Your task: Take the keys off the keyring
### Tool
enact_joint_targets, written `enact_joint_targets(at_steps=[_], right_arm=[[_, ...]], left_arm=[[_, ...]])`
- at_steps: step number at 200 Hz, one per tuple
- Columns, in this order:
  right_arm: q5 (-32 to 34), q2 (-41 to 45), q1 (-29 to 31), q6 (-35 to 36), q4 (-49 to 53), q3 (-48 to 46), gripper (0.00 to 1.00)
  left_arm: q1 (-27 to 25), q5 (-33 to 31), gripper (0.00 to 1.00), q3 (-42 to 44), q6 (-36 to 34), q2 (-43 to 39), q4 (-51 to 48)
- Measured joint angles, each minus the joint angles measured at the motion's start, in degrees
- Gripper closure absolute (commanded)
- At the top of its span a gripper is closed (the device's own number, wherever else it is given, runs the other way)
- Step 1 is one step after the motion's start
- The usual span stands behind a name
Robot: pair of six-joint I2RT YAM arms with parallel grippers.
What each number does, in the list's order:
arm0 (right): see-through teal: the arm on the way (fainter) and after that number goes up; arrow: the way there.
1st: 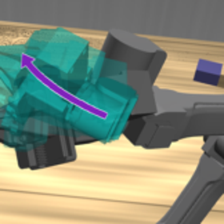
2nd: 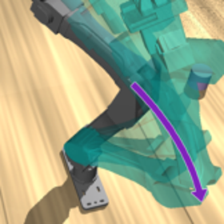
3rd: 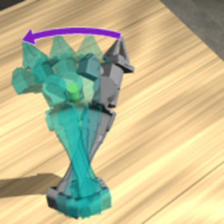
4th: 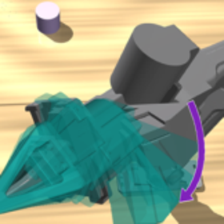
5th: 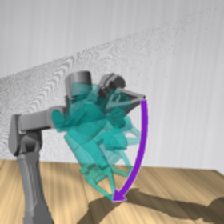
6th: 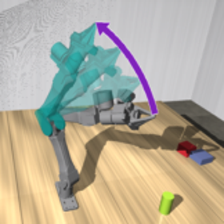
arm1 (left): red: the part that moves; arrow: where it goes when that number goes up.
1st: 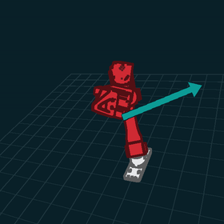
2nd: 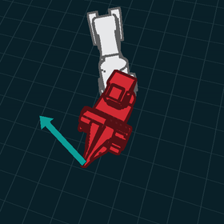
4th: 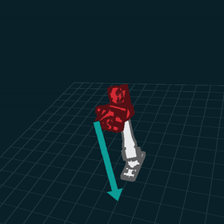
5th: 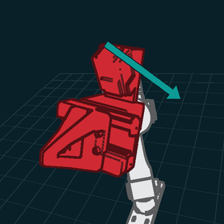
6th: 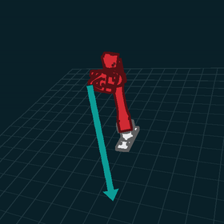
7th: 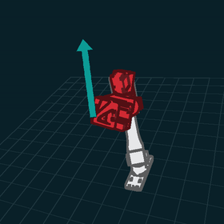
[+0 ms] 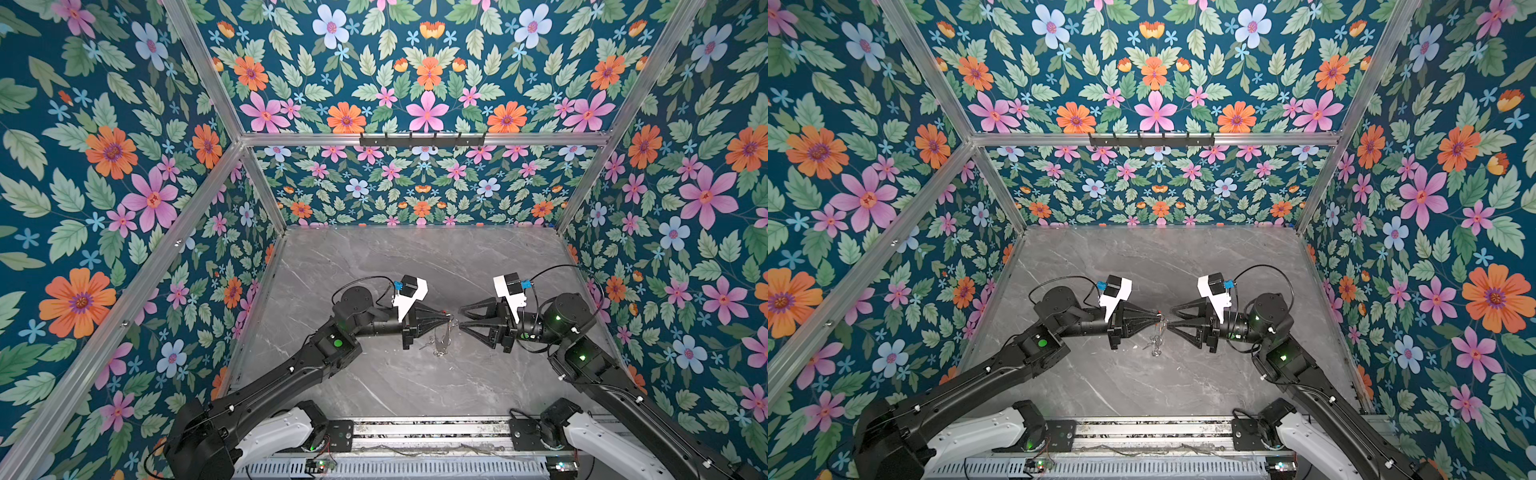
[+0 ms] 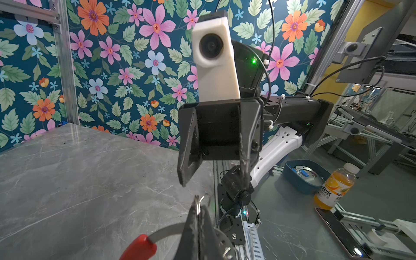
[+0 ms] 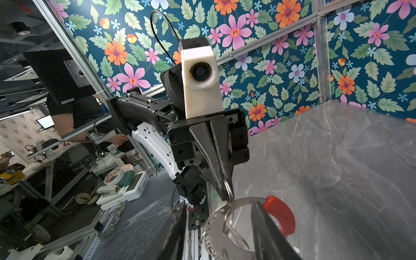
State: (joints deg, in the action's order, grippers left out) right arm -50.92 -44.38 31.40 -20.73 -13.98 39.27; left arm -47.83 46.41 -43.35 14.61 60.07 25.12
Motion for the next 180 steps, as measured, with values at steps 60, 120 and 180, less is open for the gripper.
enact_joint_targets(at_steps=[60, 120, 180], right_arm=[[-0.04, -1.09, 0.74, 2.03, 3.56, 1.11, 0.58], [-0.04, -0.98, 0.76, 3.08, 5.44, 3.28, 0.53], [0.96, -1.60, 2.69, 3.32, 6.56, 2.97, 0.56]], left_arm=[[-0.04, 2.51, 1.00, -1.25, -1.11, 0.28, -2.19], [-0.04, 3.30, 1.00, -1.79, -2.58, 0.37, -4.11], [-0.15, 1.16, 1.00, -1.03, -0.81, -0.39, -2.21]])
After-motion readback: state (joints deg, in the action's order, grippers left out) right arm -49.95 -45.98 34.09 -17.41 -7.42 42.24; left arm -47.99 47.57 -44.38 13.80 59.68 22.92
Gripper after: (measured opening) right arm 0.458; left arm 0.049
